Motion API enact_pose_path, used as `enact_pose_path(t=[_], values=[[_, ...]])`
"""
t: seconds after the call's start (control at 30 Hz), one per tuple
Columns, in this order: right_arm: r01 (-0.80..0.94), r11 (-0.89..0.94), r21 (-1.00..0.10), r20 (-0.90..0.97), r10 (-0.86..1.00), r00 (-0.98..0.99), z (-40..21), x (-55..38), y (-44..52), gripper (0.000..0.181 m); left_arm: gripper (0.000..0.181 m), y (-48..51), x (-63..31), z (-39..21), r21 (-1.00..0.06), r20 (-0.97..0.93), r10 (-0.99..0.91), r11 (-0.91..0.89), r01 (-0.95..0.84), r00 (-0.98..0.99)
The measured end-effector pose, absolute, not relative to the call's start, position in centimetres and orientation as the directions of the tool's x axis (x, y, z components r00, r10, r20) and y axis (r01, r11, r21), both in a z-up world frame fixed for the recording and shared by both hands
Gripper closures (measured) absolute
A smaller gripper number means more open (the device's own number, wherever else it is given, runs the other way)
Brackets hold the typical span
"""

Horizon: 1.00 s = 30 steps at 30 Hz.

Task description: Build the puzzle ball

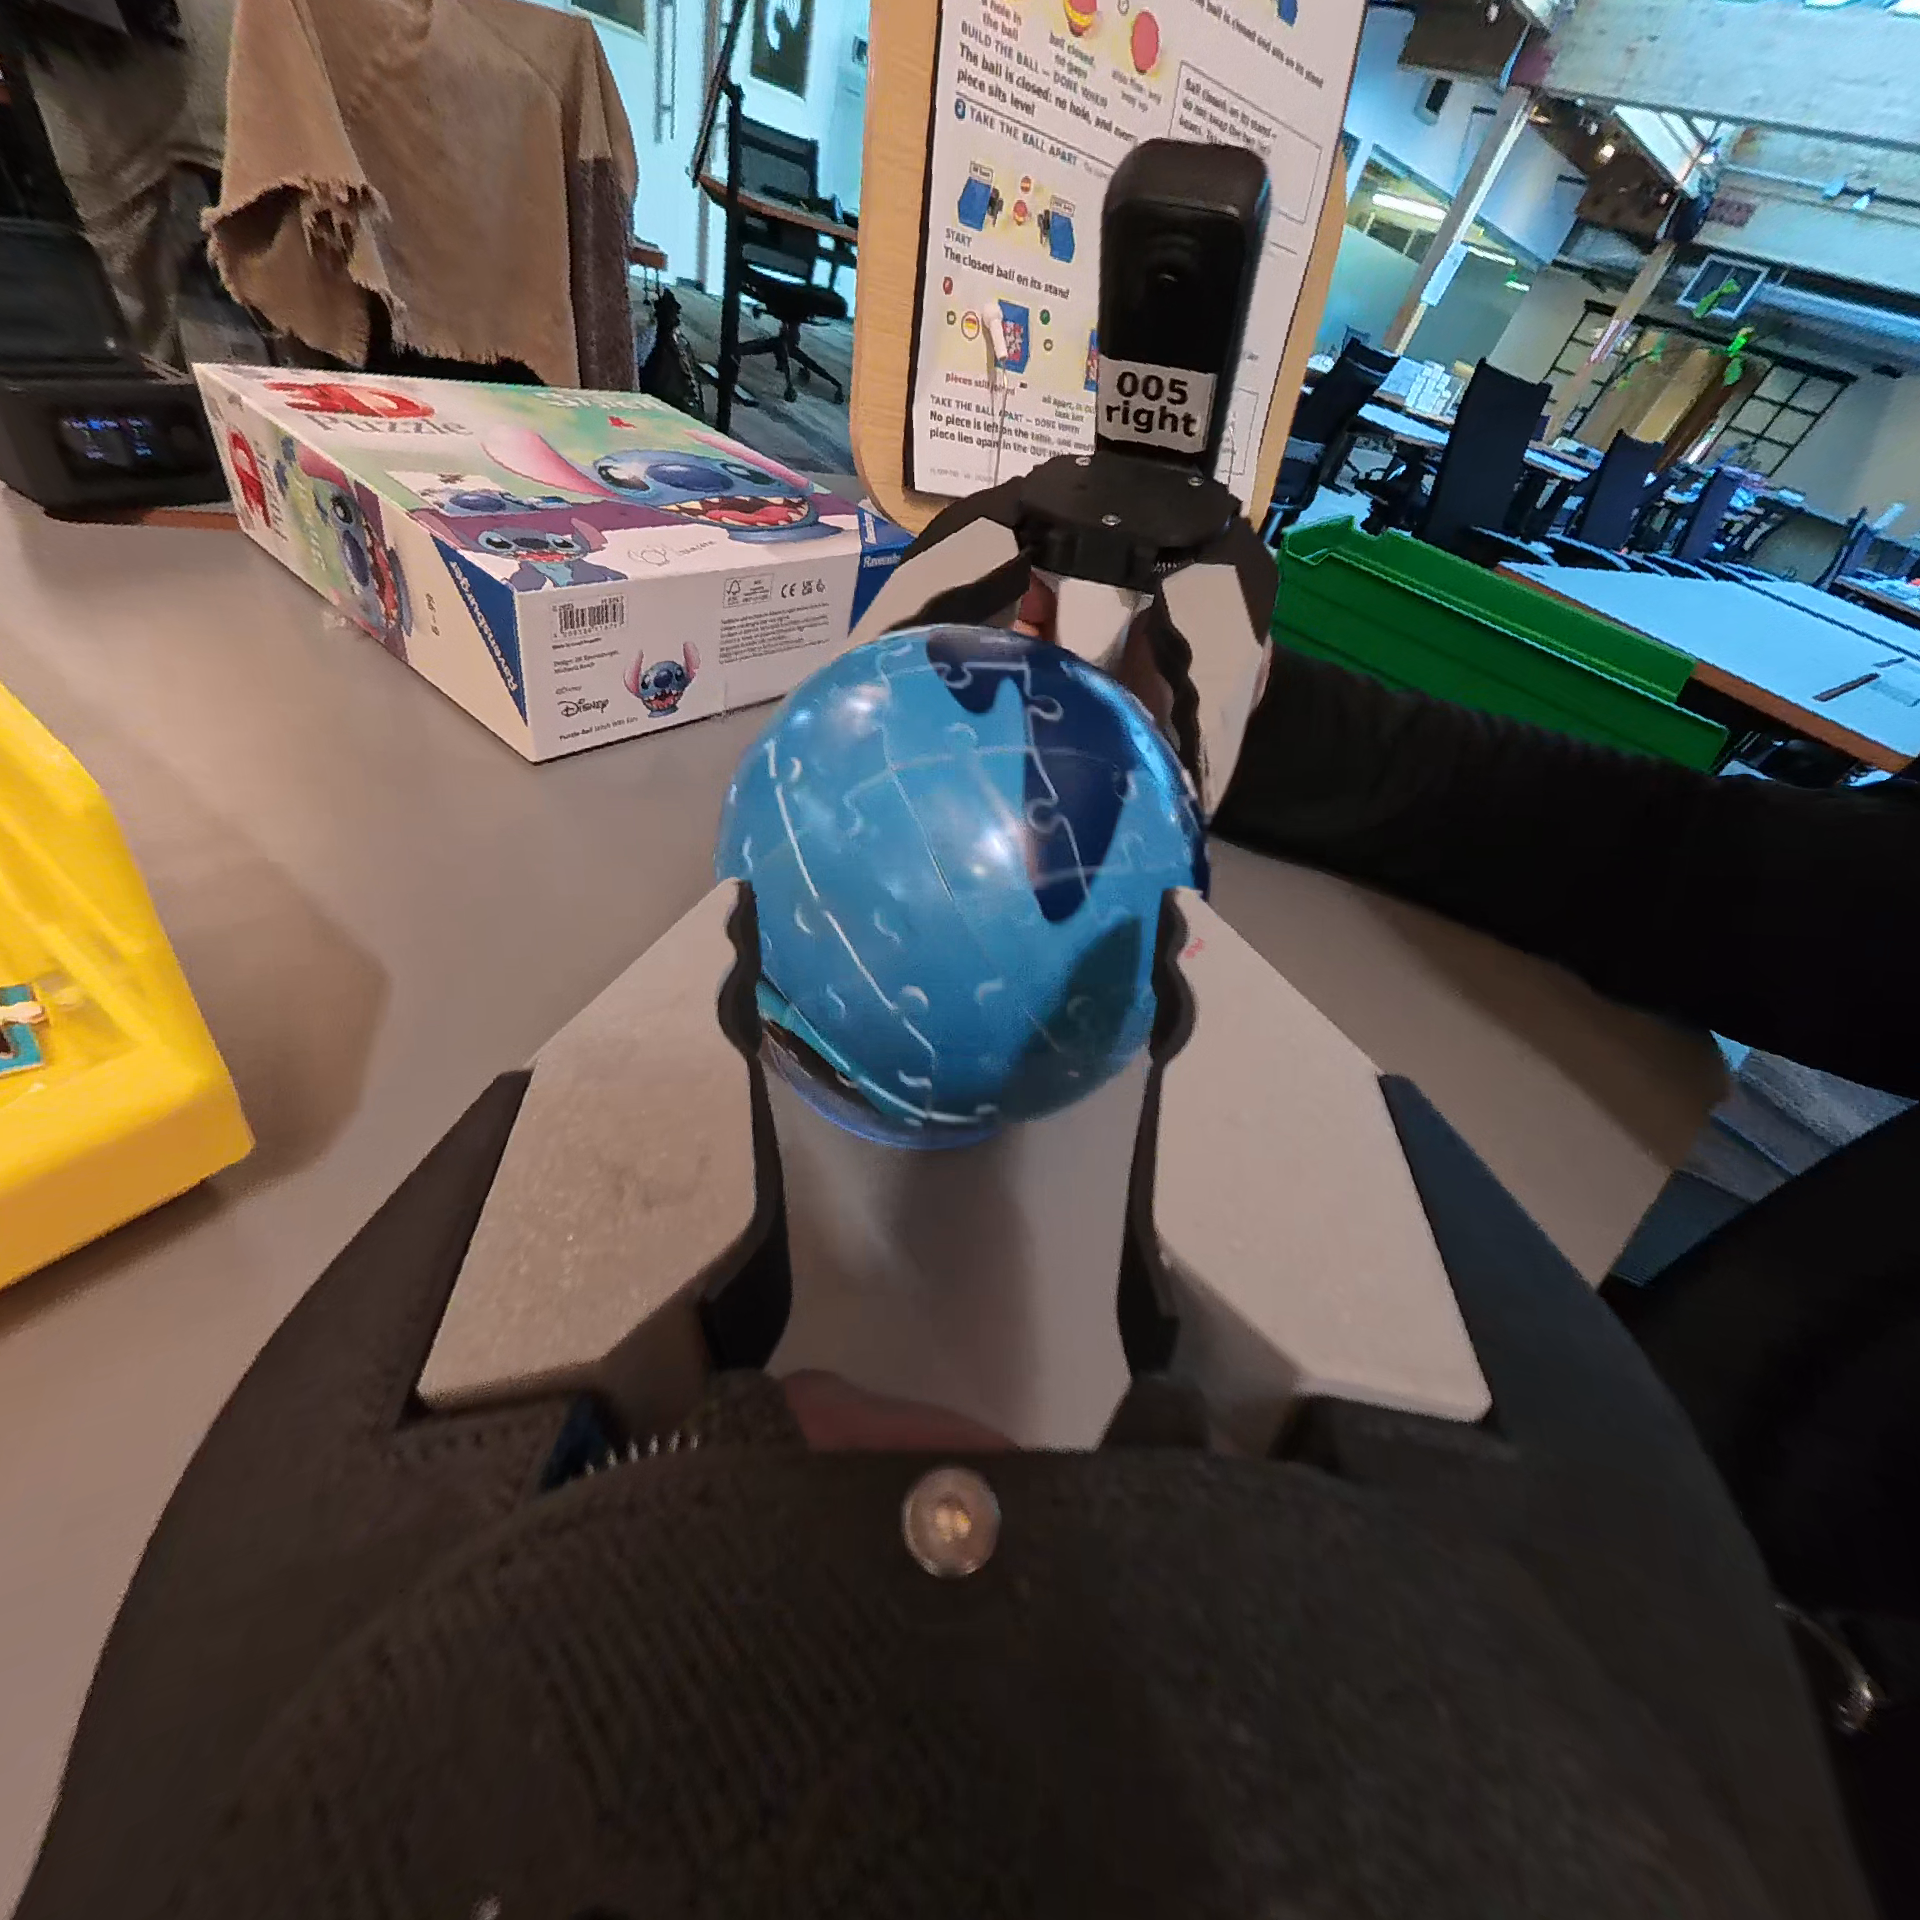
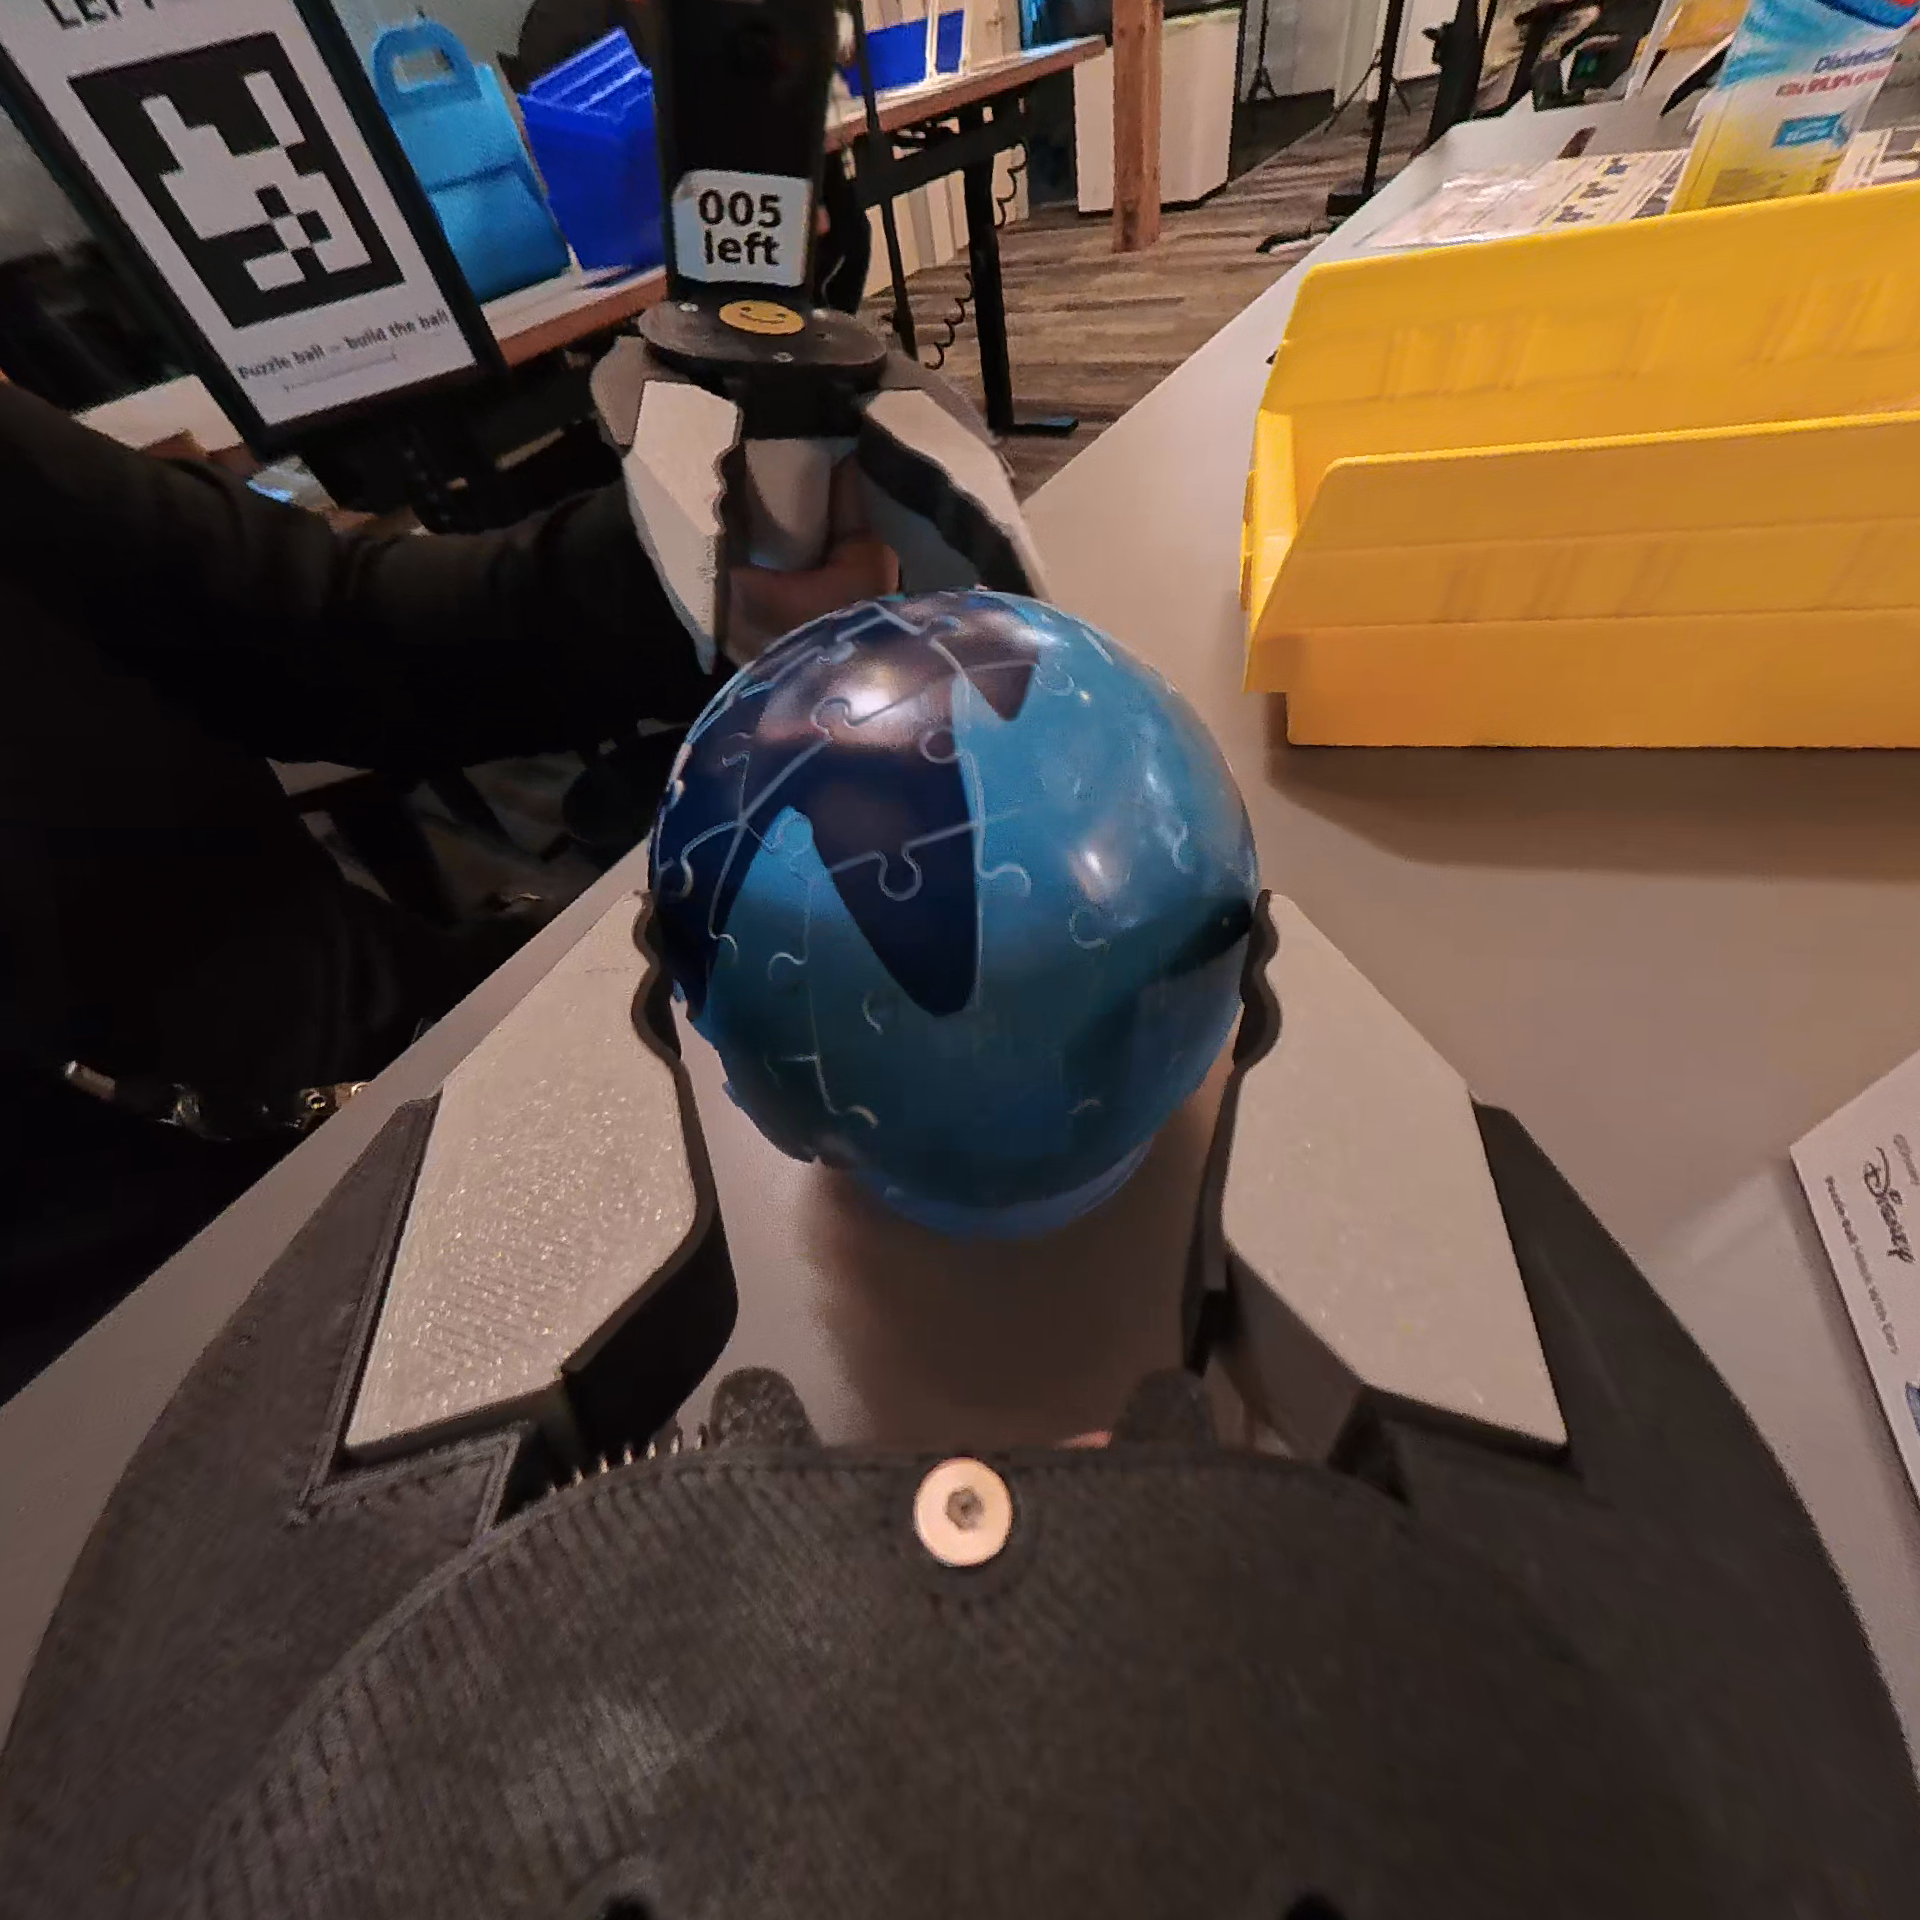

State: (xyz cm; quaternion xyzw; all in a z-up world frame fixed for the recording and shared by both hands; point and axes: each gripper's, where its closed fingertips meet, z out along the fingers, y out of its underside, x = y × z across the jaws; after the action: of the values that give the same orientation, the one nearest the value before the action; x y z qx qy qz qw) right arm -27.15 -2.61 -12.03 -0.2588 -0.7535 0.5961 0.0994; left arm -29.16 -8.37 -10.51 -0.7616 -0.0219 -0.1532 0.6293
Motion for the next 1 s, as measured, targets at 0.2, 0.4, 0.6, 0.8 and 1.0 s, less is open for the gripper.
enact_pose_path(t=[0.2,0.4,0.6,0.8,1.0], values=[[0.256,0.115,-0.960,-0.149,0.567,-0.811,-10.3,-26.9,-0.9,0.078,0.108,-9.9,-28.7,-10.7,-0.950,0.253,-0.121,-0.220,0.223,0.960],[0.211,0.171,-0.962,-0.054,0.642,-0.765,-8.5,-23.6,1.3,0.086,0.103,-12.0,-27.2,-11.7,-0.939,0.255,-0.098,-0.261,0.222,0.962],[0.269,0.417,-0.868,0.107,0.687,-0.718,-12.3,-18.2,1.0,0.099,0.109,-13.5,-25.7,-14.2,-0.936,0.047,-0.023,-0.350,0.036,0.999],[0.412,0.623,-0.665,0.229,0.695,-0.682,-18.8,-15.0,0.8,0.113,0.127,-12.2,-22.0,-16.4,-0.858,-0.230,-0.109,-0.447,-0.254,0.967],[0.415,0.715,-0.563,0.350,0.661,-0.663,-20.7,-15.3,0.8,0.150,0.130,-10.8,-20.0,-18.0,-0.810,-0.288,-0.173,-0.481,-0.336,0.942]])
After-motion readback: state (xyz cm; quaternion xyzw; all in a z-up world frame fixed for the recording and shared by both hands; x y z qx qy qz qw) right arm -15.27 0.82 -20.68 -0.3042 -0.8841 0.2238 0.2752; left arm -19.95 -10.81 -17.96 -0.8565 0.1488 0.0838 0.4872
